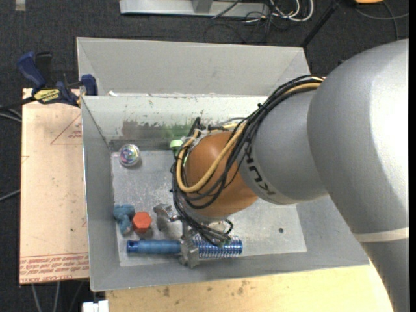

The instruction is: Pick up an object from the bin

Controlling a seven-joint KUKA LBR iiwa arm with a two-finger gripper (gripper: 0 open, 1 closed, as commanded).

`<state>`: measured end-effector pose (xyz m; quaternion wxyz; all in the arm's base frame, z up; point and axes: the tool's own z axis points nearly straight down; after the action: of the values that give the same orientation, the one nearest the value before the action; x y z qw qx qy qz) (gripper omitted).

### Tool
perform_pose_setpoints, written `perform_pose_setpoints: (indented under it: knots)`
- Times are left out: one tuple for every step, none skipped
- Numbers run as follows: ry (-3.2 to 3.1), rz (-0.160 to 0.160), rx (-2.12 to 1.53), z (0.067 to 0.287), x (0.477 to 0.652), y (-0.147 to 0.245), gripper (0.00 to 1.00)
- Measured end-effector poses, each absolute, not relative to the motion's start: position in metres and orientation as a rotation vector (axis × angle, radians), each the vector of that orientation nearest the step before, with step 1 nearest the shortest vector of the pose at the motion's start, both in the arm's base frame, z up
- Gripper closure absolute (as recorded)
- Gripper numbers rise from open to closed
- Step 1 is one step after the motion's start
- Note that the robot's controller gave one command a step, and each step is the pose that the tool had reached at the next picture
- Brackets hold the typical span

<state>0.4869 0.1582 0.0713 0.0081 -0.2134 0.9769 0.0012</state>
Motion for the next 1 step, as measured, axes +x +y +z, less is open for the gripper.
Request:
perform_pose_setpoints:
  knots:
    - [3.047, 0.007, -0.661, 0.0728, 0.4895, 0.1591, 0.0]
